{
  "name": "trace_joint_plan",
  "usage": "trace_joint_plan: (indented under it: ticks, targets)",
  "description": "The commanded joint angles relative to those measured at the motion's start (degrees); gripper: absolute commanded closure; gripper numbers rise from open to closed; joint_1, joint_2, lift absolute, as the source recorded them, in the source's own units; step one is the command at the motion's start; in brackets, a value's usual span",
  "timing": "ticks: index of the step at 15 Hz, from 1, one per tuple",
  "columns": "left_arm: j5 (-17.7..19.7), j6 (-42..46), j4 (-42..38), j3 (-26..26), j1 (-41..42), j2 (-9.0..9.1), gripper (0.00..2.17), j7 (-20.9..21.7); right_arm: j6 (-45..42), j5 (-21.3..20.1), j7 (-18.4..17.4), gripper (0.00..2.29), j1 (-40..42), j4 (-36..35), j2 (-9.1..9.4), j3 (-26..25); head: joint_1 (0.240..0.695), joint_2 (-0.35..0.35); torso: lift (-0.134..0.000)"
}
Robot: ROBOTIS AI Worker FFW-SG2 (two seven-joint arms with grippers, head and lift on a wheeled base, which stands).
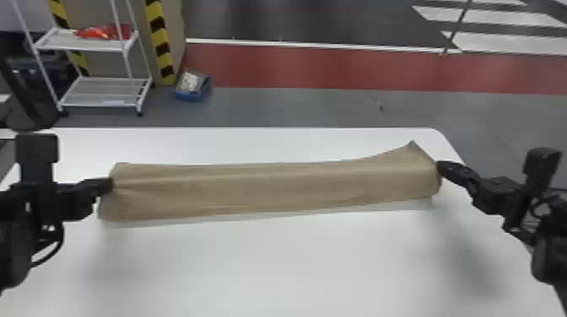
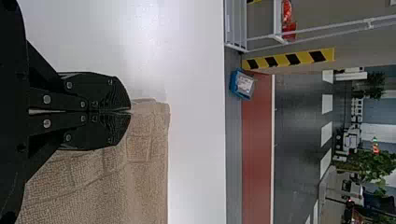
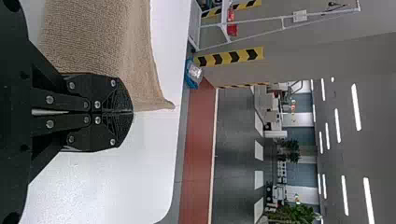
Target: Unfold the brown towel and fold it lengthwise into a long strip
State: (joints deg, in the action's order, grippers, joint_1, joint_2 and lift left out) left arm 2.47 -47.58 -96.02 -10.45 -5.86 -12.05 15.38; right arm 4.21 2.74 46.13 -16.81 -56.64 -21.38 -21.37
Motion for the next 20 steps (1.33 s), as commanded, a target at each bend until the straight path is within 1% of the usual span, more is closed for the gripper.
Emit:
trace_joint_plan:
  ticks: [1, 6, 9, 10, 11, 12, 13, 14, 15, 16, 17, 18, 20]
  targets:
    - [-0.4, 0.2, 0.0, 0.3, 0.0, -0.17, 1.44, -0.2, 0.0, 0.2, 0.0, 1.21, 0.2, -0.1, 0.02, 0.0, 0.695, -0.092, -0.113]
    - [-0.5, 2.8, 1.5, 0.7, 0.0, 0.01, 1.45, -0.7, -1.8, 0.1, -0.6, 1.21, 0.1, 0.7, 0.11, 0.2, 0.695, -0.089, -0.113]
    - [-0.7, 3.1, 2.3, 1.0, 0.1, -0.17, 1.44, -0.2, -2.0, -1.1, -1.2, 1.20, -0.9, 2.8, -0.07, 1.3, 0.695, -0.091, -0.113]
    - [-0.9, 3.1, 2.4, 1.2, 0.1, -0.08, 1.40, -0.3, -2.0, -2.0, -2.0, 1.07, -1.0, 2.9, 0.11, 1.9, 0.695, -0.091, -0.113]
    - [-1.1, 3.1, 2.8, 1.7, 0.0, -0.17, 1.20, -0.4, -2.5, -2.3, -2.8, 0.87, -1.0, 2.9, 0.20, 2.7, 0.695, -0.091, -0.113]
    - [-1.9, 3.1, 2.7, 1.8, 0.0, -0.08, 0.93, -0.1, -2.7, -2.3, -3.1, 0.54, -0.9, 2.9, 0.46, 2.9, 0.695, -0.091, -0.113]
    - [-2.3, 3.0, 2.3, 1.8, 0.0, -0.08, 0.52, 0.1, -2.7, -2.0, -3.6, 0.29, -0.9, 2.9, 0.46, 2.8, 0.695, -0.089, -0.113]
    - [-2.6, 2.3, 1.8, 1.8, 0.1, -0.17, 0.09, 0.7, -2.7, -1.6, -3.6, 0.10, -0.9, 2.5, 0.46, 2.7, 0.695, -0.087, -0.113]
    - [-3.0, 1.6, 0.3, 1.6, 0.4, -0.17, 0.02, 0.9, -2.5, -1.3, -3.6, 0.05, -0.2, 1.5, 0.46, 2.3, 0.695, -0.087, -0.113]
    - [-3.0, 1.6, -0.7, 1.3, 1.0, -0.17, 0.02, 1.0, -1.8, -0.8, -3.7, 0.05, 0.6, 0.0, 0.46, 1.9, 0.695, -0.088, -0.113]
    - [-3.1, 1.0, -1.9, 1.1, 1.7, -0.17, 0.02, 1.9, -1.1, -0.5, -3.7, 0.05, 1.8, -2.1, 0.55, 1.4, 0.695, -0.088, -0.113]
    - [-3.0, 0.3, -3.3, 0.6, 2.3, -0.17, 0.02, 2.0, -0.2, 0.2, -3.7, 0.05, 3.1, -4.7, 1.08, 1.0, 0.695, -0.089, -0.113]
    - [-2.7, 0.3, -5.1, 0.0, 3.0, 0.01, 0.02, 1.8, 1.7, 1.1, -3.7, 0.05, 6.1, -9.3, 1.52, -0.3, 0.695, -0.091, -0.113]
